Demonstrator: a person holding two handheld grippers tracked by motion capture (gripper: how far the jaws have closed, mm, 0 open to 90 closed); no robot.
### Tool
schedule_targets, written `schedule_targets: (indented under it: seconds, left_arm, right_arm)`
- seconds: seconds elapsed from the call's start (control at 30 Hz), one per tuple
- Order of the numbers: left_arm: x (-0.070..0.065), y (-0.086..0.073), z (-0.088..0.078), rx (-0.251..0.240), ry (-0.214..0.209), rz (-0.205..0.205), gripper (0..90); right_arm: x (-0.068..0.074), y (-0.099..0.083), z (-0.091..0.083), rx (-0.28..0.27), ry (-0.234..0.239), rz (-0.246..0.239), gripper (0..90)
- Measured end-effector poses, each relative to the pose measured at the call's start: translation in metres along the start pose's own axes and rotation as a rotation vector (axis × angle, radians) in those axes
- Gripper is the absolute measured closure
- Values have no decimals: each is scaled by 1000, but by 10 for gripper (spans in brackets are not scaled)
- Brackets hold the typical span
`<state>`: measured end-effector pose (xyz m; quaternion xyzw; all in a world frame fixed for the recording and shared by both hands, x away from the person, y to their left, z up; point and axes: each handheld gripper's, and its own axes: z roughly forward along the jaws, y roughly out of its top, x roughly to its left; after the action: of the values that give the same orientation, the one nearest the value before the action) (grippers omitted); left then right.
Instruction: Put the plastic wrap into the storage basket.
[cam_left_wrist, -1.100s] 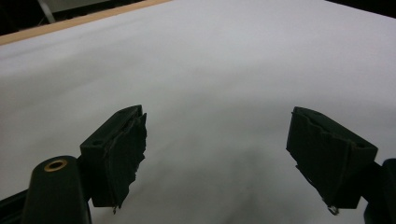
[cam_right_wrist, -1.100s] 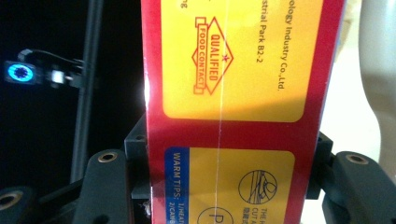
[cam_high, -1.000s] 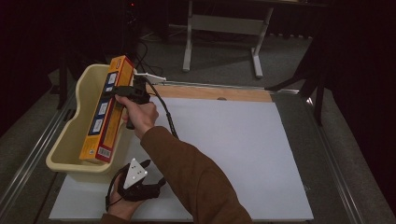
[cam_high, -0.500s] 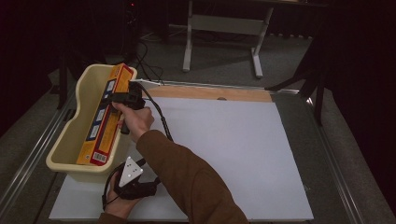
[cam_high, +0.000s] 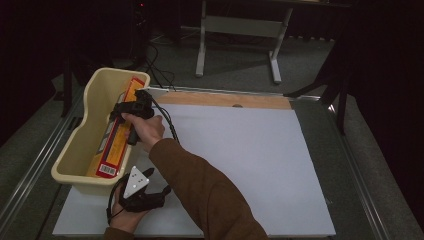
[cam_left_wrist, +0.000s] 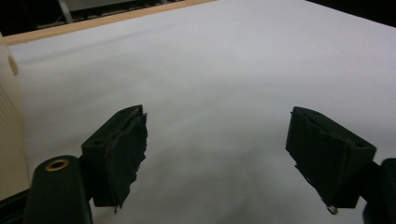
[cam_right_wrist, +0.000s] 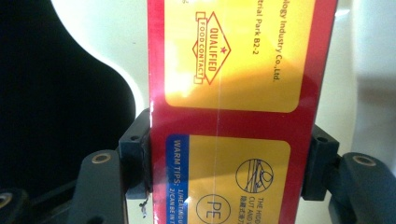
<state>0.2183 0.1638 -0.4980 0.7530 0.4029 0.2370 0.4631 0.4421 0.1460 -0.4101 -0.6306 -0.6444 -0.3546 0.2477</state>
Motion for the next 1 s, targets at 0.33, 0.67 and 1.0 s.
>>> schedule_targets:
  seconds: [0.33,0.67,1.0]
  left_arm:
    - [1,0,0,1,5,-7,202]
    - [4,0,-1,-5,6,-27,202]
    - [3,1,2,8,7,-8,202]
  right_arm:
    - [8,-6,1,-5,-61,-67,332]
    - [17,-17,-6,-36,-61,-109,324]
    - [15,-23,-30,-1,5,-231,348]
